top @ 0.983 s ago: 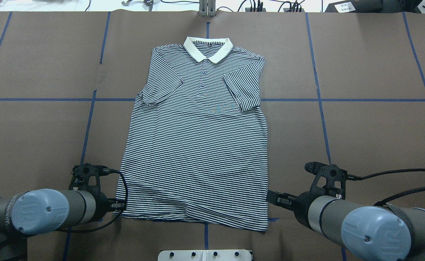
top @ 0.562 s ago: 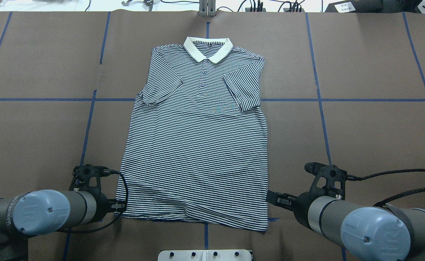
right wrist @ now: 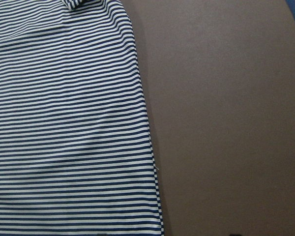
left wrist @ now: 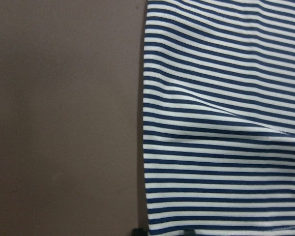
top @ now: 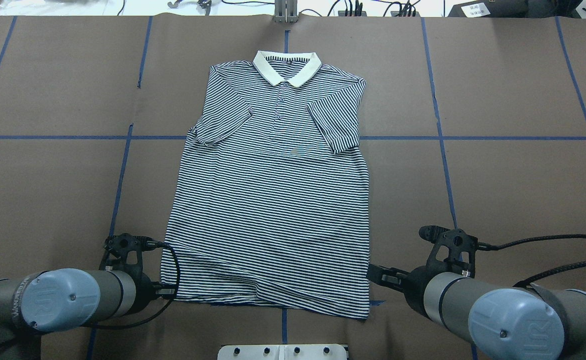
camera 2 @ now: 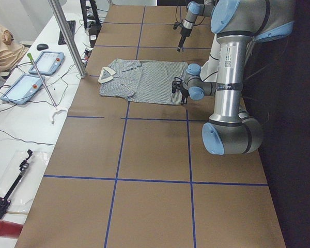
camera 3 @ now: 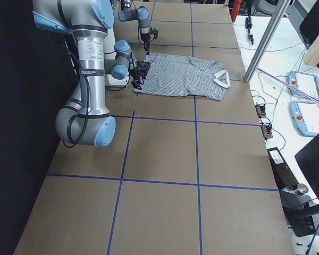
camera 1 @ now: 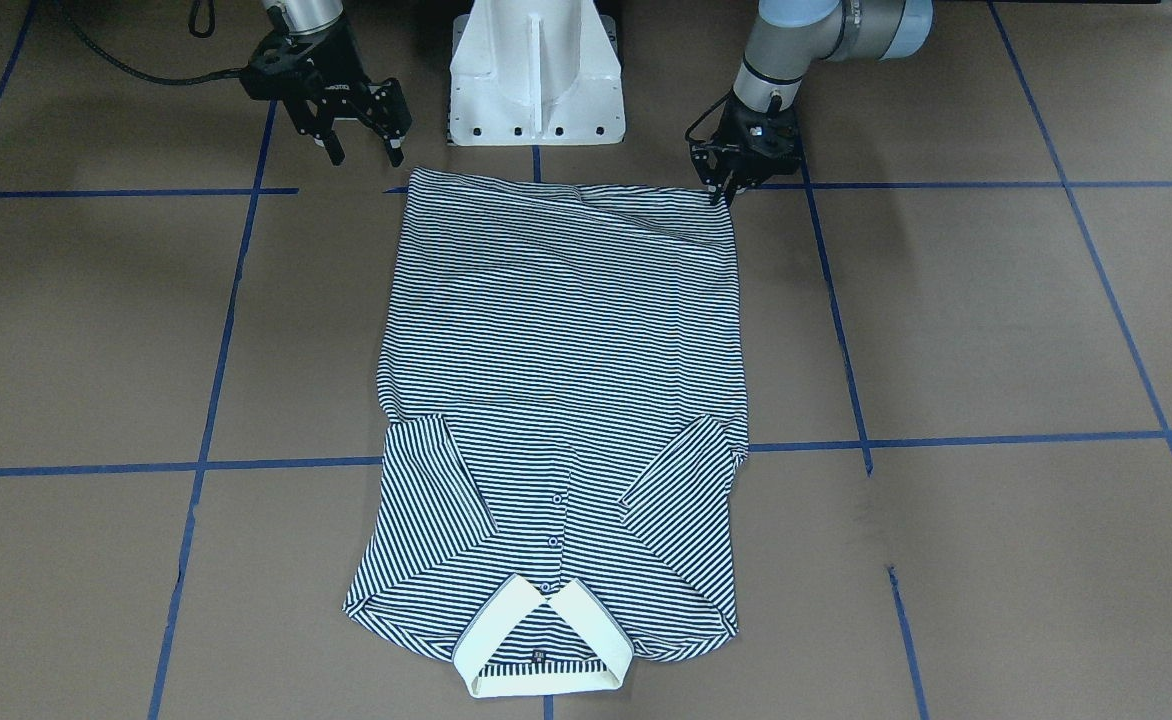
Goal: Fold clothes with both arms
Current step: 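Lower both grippers to the hem corners nearest the robot and grasp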
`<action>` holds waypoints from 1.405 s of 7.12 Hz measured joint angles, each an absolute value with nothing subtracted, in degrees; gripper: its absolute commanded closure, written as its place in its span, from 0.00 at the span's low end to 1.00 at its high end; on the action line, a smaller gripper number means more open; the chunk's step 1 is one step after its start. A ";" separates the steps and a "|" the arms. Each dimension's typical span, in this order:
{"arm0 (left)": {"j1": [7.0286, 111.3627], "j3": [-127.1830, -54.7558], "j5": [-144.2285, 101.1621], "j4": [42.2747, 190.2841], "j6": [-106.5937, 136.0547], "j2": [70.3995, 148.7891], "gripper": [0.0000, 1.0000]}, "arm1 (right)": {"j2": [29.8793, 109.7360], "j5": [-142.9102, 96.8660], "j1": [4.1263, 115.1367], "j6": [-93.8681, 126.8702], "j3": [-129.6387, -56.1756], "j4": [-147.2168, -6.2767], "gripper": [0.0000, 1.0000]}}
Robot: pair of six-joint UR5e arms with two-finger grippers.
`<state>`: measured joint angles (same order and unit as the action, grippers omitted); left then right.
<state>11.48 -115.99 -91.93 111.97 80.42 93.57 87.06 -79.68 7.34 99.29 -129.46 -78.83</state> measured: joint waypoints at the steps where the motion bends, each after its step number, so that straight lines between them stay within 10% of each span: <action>1: 11.49 -116.15 -91.93 111.97 80.42 93.62 1.00 | 86.86 -79.13 6.63 99.91 -129.05 -78.84 0.31; 10: 11.45 -116.39 -92.09 111.97 80.42 94.85 1.00 | 74.67 -74.01 -0.52 112.38 -118.26 -91.30 0.54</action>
<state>11.45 -116.39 -92.09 111.97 80.42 94.85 74.67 -74.01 -0.52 112.38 -118.26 -91.30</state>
